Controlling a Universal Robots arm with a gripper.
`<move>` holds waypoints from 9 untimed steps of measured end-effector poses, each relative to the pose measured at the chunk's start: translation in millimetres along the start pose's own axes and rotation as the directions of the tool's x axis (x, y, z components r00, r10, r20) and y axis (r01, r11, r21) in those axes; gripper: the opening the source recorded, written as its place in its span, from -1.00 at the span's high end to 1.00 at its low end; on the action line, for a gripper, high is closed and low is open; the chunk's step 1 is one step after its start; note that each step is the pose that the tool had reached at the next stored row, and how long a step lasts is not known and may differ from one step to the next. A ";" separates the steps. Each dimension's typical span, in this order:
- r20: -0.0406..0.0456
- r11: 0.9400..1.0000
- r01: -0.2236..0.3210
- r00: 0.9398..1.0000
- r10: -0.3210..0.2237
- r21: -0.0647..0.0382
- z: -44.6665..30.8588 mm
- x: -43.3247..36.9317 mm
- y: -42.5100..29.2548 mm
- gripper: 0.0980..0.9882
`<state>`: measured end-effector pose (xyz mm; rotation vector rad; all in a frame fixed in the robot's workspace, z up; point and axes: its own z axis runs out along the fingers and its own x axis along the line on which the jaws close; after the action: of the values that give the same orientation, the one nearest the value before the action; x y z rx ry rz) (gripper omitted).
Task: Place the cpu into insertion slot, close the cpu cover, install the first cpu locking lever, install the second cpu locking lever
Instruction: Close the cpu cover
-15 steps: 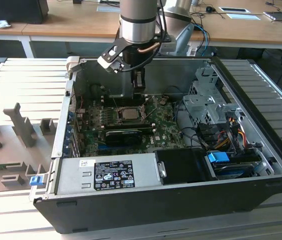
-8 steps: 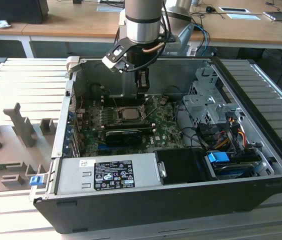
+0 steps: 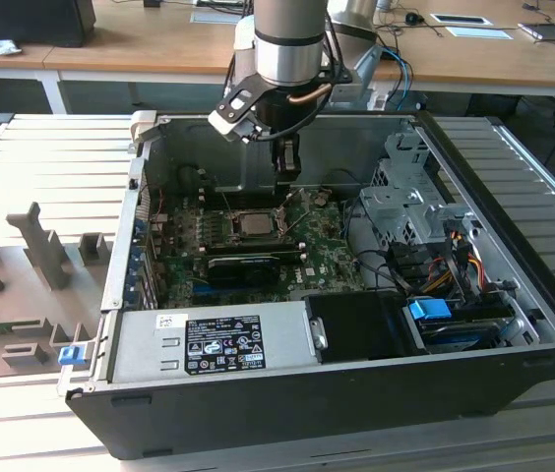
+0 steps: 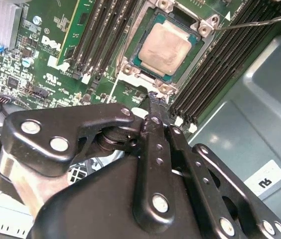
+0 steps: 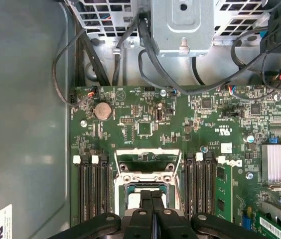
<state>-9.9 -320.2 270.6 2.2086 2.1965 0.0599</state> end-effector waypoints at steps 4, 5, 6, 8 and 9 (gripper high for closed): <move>0.000 1.000 0.000 1.000 0.000 0.000 0.5 0.1 12.2 0.98; 0.000 1.000 0.000 1.000 0.000 0.000 0.6 0.1 13.5 0.98; 0.000 1.000 0.000 1.000 0.000 0.000 0.7 0.1 14.8 0.98; 0.000 1.000 0.000 1.000 0.000 0.000 0.8 0.4 17.4 0.98; 0.000 1.000 0.000 1.000 0.000 0.000 0.9 0.8 19.2 0.98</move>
<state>9.4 -319.5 270.6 2.2081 2.1969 0.0596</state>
